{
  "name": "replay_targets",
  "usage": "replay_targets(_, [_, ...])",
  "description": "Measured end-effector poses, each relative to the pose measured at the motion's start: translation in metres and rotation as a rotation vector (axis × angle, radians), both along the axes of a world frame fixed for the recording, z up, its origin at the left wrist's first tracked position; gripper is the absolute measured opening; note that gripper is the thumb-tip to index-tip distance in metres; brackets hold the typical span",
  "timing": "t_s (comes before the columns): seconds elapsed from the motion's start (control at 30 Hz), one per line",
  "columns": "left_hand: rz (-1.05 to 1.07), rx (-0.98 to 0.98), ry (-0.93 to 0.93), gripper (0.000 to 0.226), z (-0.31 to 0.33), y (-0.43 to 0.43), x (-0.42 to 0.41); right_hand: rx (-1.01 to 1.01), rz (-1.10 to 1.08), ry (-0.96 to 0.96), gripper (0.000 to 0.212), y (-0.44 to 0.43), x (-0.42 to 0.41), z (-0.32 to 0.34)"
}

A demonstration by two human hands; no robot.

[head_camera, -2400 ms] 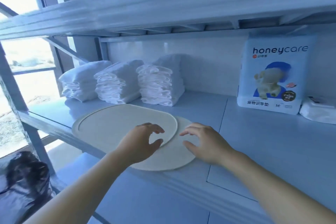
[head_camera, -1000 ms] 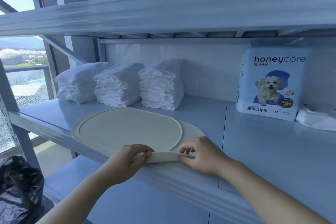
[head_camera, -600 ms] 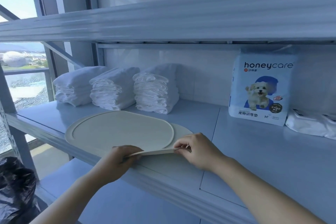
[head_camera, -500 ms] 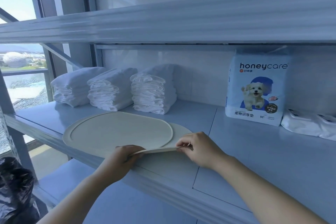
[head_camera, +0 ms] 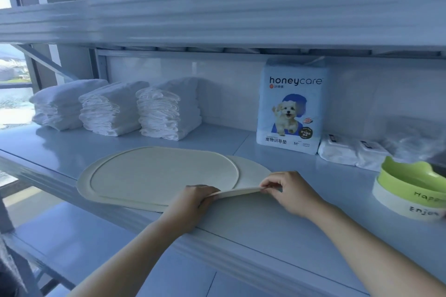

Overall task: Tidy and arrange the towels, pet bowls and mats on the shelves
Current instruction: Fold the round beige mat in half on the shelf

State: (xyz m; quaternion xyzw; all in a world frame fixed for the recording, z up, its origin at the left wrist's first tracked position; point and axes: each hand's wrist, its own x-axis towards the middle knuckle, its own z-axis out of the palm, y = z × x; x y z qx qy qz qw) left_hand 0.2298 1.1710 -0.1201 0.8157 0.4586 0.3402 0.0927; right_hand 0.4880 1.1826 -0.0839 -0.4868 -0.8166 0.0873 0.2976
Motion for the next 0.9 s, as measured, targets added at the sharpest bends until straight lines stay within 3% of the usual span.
replay_targets(0.23, [-0.053, 0.006, 0.044, 0.057, -0.008, -0.027, 0.079, -0.055, -0.061, -0.013, 0.006, -0.028, 0.078, -0.006])
replay_targets(0.4, [-0.048, -0.051, 0.038, 0.032, -0.006, -0.047, 0.099, -0.184, -0.03, -0.081, 0.008, -0.042, 0.094, -0.01])
replay_targets(0.6, [0.007, -0.104, 0.066, 0.022, 0.0, -0.039, 0.083, -0.116, -0.024, -0.099, 0.005, -0.037, 0.073, -0.007])
replay_targets(0.73, [0.108, -0.133, 0.12, 0.019, 0.007, -0.026, 0.052, -0.087, 0.026, -0.125, 0.013, -0.033, 0.043, -0.009])
replay_targets(0.9, [0.087, -0.212, 0.095, 0.01, 0.007, -0.022, 0.017, -0.088, 0.11, -0.161, 0.021, -0.027, -0.004, -0.012])
